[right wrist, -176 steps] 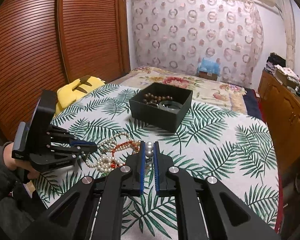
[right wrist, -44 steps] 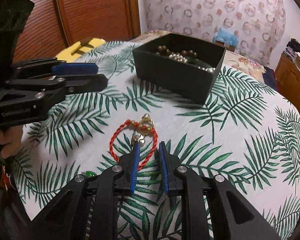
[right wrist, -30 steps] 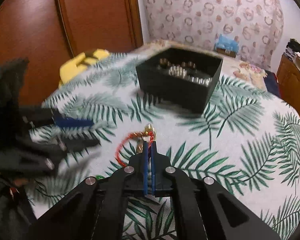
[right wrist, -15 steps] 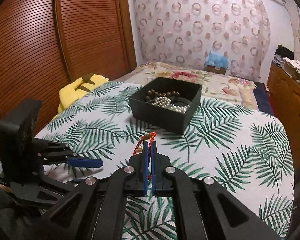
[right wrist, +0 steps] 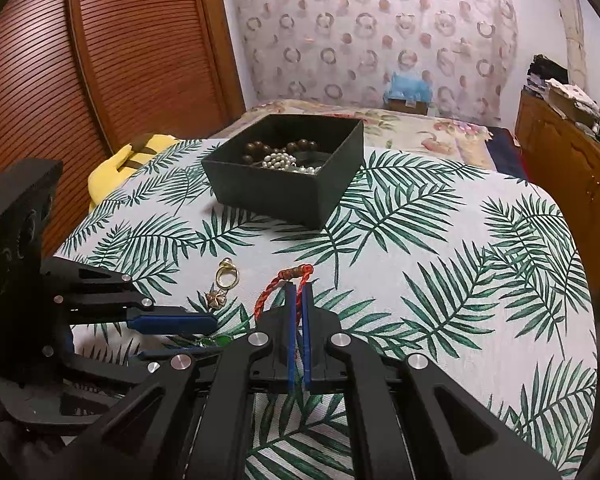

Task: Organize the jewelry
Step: 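Grasp the green jade pendant chain with the left gripper while the right holds the red bracelet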

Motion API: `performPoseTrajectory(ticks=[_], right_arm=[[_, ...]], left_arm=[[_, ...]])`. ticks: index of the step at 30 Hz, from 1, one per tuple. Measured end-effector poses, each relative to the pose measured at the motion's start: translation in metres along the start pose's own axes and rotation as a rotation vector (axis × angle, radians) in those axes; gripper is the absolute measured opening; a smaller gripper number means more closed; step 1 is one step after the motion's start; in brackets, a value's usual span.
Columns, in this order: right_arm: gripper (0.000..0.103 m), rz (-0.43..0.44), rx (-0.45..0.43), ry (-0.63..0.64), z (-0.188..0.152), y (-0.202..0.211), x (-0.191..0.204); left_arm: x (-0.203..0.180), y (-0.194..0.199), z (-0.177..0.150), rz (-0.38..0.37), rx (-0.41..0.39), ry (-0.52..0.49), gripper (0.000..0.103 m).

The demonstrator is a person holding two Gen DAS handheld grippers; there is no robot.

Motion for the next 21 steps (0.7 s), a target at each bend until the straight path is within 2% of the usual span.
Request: performPoseTrajectory(ticks=[4,13,15,16,21], right_arm=[[0.003,0.0,-0.002,-0.009,-0.001,0.001,-0.004],[0.003,-0.006,0.002,-0.026,-0.002,-0.001,-0.011],[0.003,-0.008,0.002,-0.026,-0.003,-0.001,-0.012],[0.003,-0.01,0.0,-0.029,-0.003,-0.001,-0.013],[0.003,-0.02,0.001,-0.034,-0.004,-0.001,-0.018]], left_arm=[[-0.001,-0.006,0.006,0.01,0.012,-0.016,0.016],[-0.004,-0.015,0.008,0.014,0.035,-0.06,0.016],[-0.006,-0.015,0.008,0.021,0.031,-0.07,0.013],[-0.007,-0.015,0.007,0.017,0.032,-0.072,0.006],[-0.008,-0.011,0.004,-0.005,0.024,-0.065,0.005]])
Point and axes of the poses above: each gripper's, at about its wrist camera, not at the fingertips, and y roughly against the way its jaws point, x to its left, z to its top, the point moved 4 cm from there along -y, roughly the way its jaws point, and after that the axes turned 3 degrees about -x, right-handed, at the moved point
